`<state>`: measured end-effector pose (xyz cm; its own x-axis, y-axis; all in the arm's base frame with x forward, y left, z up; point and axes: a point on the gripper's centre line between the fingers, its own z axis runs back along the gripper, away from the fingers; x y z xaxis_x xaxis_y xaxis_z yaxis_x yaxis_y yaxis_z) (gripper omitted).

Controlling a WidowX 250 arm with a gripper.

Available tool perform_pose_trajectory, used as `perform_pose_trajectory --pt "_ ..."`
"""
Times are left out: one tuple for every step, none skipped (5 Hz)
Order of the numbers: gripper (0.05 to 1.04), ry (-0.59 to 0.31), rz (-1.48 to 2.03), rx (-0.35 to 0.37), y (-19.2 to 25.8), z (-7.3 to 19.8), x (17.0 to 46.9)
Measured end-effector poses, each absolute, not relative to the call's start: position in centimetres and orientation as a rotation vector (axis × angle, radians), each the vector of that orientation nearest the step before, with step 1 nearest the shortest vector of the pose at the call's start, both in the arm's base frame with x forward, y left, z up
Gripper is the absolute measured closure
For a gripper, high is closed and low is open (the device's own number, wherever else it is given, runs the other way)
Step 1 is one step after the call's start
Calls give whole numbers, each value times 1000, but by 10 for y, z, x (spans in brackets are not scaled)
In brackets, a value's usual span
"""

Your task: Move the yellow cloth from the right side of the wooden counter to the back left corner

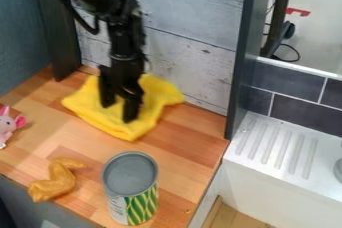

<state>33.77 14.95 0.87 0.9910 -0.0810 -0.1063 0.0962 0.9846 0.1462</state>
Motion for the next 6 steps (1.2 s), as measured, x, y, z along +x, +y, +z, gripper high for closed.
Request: perform_pose_trajectory --pt "83 131 -44 163 190 9 336" --pt "83 136 -15 163 213 10 333" --pt "83 150 -11 159 232 10 334" --pt "83 162 -23 142 233 12 333" --pt "83 129 -21 109 233 14 328" --pt "83 82 -6 94 229 28 328"
